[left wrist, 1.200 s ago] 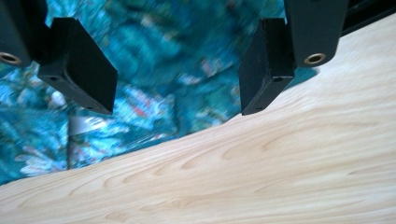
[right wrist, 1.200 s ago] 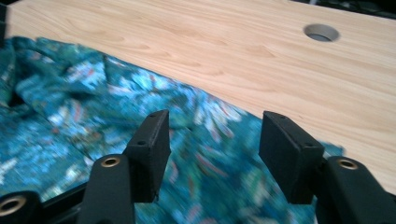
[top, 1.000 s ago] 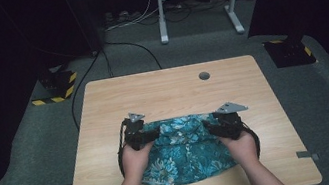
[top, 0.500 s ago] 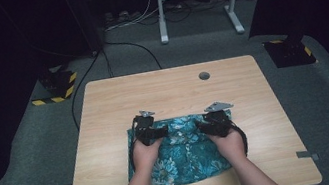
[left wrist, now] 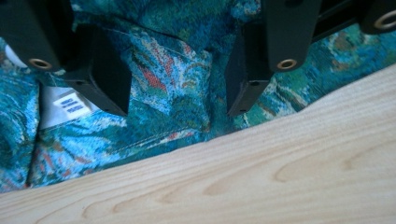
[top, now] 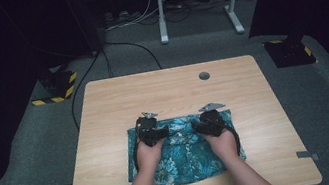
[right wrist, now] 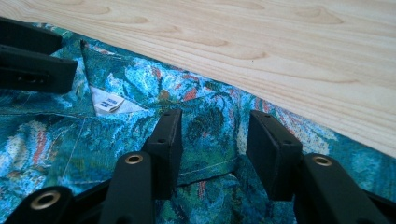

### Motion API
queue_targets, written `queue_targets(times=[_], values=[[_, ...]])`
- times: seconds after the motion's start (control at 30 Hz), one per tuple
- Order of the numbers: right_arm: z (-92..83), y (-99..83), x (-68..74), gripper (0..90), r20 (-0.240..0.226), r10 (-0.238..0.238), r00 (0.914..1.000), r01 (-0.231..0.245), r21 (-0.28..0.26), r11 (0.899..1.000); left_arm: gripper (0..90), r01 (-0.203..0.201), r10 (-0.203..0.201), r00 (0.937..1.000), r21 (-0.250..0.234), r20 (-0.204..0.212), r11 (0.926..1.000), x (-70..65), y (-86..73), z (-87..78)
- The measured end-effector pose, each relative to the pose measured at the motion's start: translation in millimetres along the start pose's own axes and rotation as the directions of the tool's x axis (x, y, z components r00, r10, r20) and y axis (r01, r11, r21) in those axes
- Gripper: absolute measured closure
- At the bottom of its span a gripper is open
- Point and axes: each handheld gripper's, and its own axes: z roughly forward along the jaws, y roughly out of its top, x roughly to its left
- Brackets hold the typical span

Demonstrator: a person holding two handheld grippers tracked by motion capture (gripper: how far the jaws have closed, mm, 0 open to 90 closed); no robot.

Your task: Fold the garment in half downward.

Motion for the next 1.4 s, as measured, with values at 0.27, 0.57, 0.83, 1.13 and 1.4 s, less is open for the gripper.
queue_targets(times=[0.27, 0.57, 0.83, 1.13, 1.4], values=[[5.2, -8.4, 3.3, 74.2, -0.005, -0.022, 0.9998, 0.022, 0.003, 1.0, 67.7, -0.054, 0.053, 0.9981, -0.024, -0.032, 0.9983, -2.9, -5.0, -1.5], [0.2, -4.7, 7.7, 86.2, 0.02, -0.074, 0.9971, 0.074, -0.01, 0.997, 84.9, -0.027, 0.027, 0.9996, -0.039, -0.01, 0.9989, -3.5, -2.2, -7.6], [-13.9, -3.8, 10.6, 86.0, 0.02, -0.064, 0.9978, 0.065, -0.072, 0.995, 85.0, -0.034, 0.035, 0.9994, -0.09, 0.002, 0.9953, -5.8, 2.8, -24.5], [-32.0, -5.5, 15.9, 85.7, 0.008, -0.085, 0.9963, 0.085, -0.121, 0.989, 84.8, -0.02, 0.024, 0.9993, -0.128, 0.029, 0.9916, -7.4, -6.5, -40.7], [-48.3, -20.1, 24.7, 85.4, -0.003, -0.107, 0.9942, 0.106, -0.154, 0.982, 84.5, -0.026, 0.033, 0.9986, -0.15, 0.042, 0.9883, -13.7, -21.7, -56.1]])
